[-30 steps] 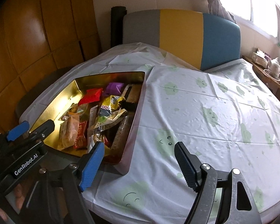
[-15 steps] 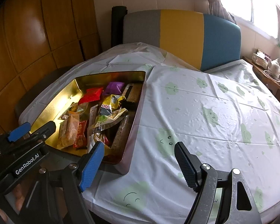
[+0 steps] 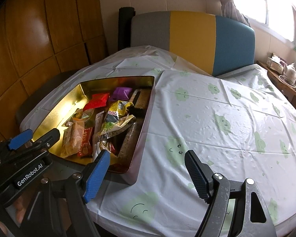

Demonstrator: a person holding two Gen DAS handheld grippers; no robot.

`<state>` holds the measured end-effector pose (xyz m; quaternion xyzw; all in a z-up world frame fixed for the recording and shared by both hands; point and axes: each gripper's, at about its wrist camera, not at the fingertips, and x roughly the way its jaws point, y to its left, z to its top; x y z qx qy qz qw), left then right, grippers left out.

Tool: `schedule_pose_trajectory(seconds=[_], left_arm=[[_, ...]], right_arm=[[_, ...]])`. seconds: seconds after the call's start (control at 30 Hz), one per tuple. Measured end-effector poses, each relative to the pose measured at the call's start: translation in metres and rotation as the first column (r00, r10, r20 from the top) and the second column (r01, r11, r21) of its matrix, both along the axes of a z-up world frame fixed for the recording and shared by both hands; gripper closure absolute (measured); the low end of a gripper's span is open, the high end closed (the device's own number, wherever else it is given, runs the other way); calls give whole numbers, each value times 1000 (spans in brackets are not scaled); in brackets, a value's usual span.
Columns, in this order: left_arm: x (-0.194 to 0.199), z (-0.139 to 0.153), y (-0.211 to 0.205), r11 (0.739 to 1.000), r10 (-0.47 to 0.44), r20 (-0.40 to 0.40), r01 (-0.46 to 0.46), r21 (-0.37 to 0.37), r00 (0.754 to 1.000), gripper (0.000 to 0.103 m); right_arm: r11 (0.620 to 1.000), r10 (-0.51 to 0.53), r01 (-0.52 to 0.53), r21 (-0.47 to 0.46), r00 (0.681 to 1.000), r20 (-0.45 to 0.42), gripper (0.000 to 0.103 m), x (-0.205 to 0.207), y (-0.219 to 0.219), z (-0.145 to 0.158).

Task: Organize snacks

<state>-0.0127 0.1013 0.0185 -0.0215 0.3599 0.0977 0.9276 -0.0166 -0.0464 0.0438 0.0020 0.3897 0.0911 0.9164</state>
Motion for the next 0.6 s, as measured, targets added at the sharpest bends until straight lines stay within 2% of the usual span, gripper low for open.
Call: schedule_pose_trajectory(seconds=[0.1,0.23,0.27,0.33,0.37,0.6], left_arm=[[0,0,-1,1000,-1,-3,1,-5,1000,39],[1,-2,0,1000,-3,-11,3,-13,1000,40],[1,-3,0,1000,-5,-9,5,-11,1000,42],[1,-3,-1,1000,-11,-1,11,3,1000,55],[1,-3,0,1000,-10,4,10,1,1000,57],[1,4,2,1000,-17,30,16,5,999,59]], right_arm=[[1000,1,-1,1,1000,-1,24,1,0,0],[1000,2,-2,1,1000,-4,23,1,0,-1],[1000,4,-4,1,1000,-5,23,2,0,-2],[1000,6,-6,0,1000,-5,23,1,1,-3],[1000,6,-6,1,1000,-5,23,1,1,-3],[1000,-5,5,22,1000,-10,23,4,-6,-2]])
